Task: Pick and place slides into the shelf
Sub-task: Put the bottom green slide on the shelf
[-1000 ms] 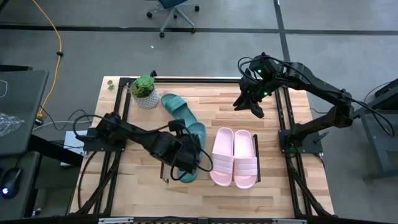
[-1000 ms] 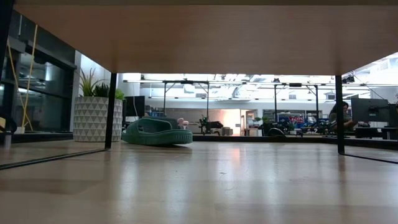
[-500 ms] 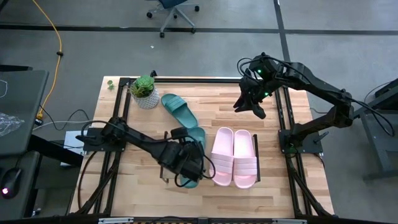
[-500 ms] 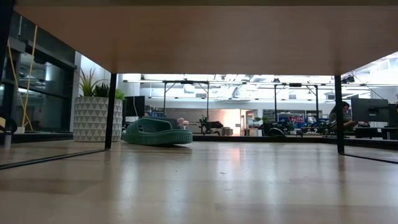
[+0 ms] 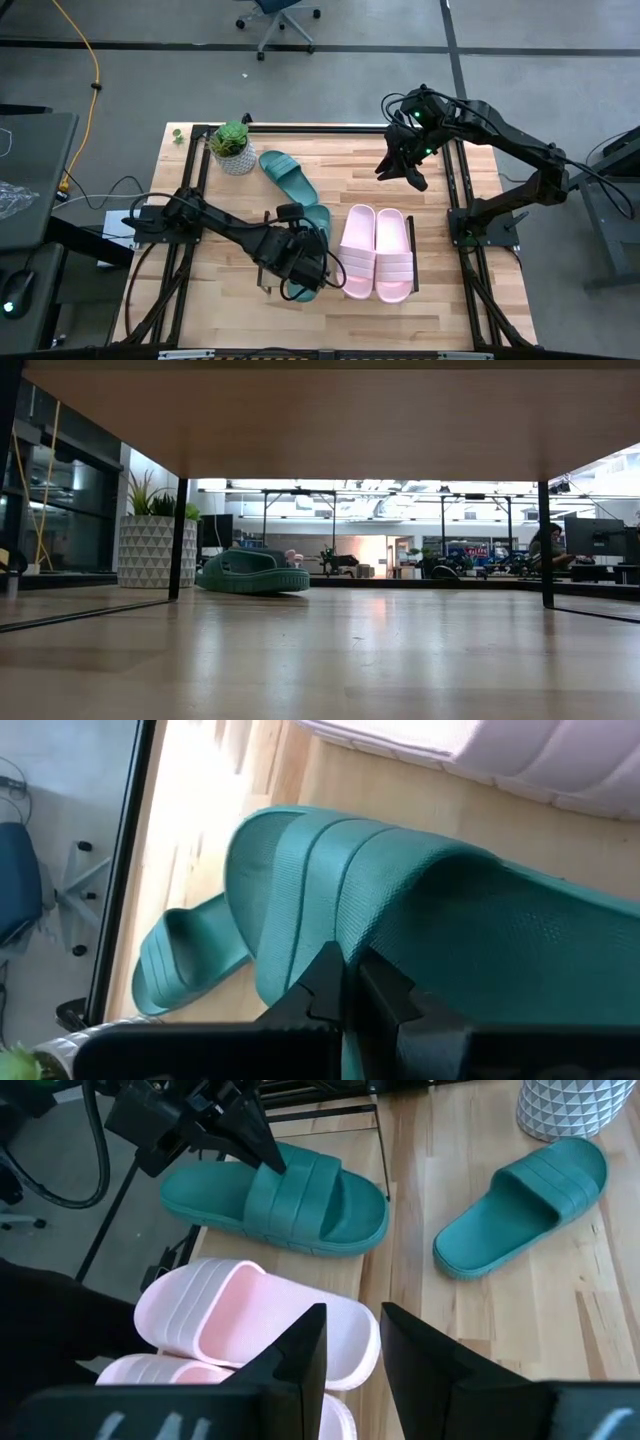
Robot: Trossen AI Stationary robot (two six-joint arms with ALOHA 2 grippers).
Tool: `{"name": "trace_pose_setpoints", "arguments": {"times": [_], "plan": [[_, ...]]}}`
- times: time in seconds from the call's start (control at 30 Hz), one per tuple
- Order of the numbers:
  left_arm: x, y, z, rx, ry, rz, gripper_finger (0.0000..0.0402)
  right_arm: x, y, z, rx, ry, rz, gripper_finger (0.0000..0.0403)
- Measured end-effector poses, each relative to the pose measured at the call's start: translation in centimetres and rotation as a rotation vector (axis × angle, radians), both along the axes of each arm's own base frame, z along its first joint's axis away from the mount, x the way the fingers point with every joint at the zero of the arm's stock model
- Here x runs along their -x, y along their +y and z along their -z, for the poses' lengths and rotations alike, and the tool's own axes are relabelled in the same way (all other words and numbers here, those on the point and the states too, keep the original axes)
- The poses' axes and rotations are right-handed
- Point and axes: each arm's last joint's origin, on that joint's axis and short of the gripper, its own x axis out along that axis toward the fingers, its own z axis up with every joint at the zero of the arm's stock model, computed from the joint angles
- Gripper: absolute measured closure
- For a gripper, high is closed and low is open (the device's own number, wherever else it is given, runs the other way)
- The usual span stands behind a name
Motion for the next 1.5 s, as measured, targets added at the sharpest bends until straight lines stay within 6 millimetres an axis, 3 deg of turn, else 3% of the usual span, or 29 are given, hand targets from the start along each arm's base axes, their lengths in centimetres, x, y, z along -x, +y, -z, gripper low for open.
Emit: {"name": "trace_pose_setpoints", "arguments": {"times": [1.0, 1.5], "plan": [[0.5, 0.5, -1.2, -0.028, -0.009, 0.035, 0.0401, 0.0, 0.0, 0.0, -0.008, 0.004, 0.011, 0.0316], [1.7, 1.0, -3.0, -0.069, -0.024, 0.090, 0.0401, 0.0, -0.1, 0.0, -0.006, 0.001, 0.016, 0.0316]]}}
